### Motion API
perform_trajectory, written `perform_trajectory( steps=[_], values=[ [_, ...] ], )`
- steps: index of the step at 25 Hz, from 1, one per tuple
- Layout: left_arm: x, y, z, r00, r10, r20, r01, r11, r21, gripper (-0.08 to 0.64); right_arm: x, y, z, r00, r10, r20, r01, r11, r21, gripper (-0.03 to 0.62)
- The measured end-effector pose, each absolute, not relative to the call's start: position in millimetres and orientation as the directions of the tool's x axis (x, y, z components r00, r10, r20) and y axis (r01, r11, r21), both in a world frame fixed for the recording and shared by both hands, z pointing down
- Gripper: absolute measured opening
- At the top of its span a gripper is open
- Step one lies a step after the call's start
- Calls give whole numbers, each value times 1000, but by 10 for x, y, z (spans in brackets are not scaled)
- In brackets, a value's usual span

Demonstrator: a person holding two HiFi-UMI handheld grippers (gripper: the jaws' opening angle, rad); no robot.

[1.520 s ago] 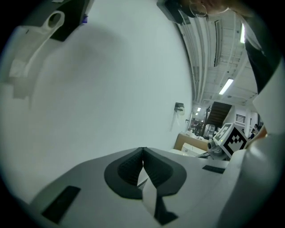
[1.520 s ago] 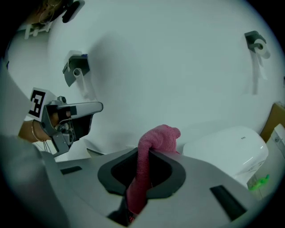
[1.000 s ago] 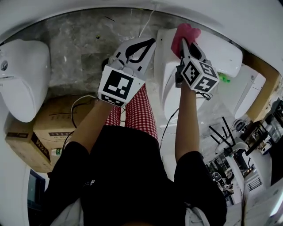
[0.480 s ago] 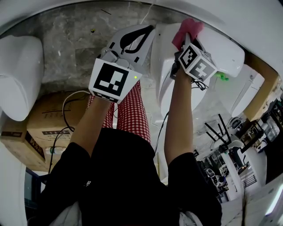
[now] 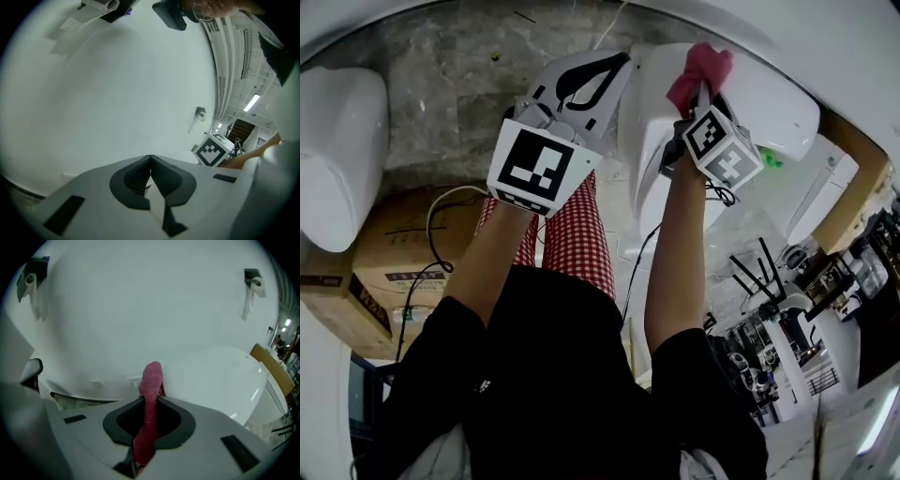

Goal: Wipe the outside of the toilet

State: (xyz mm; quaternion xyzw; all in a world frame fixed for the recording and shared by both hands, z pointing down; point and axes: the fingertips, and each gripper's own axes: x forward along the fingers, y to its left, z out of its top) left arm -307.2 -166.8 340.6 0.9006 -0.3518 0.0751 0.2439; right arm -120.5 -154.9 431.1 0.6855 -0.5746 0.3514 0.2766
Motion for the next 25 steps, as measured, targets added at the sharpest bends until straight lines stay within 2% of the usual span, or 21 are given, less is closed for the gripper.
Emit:
perform_trajectory(
  steps=[15, 25],
  values=[
    [-3020, -1496, 3534, 760, -564, 324, -650, -642, 408, 9, -1228, -1049, 4353, 87, -599, 796, -970, -234, -70, 54],
    [-2971, -1429, 3546, 756, -567, 327, -654, -639, 403, 9, -1102, -741, 4288, 134, -589, 797, -967, -253, -25, 54]
  ],
)
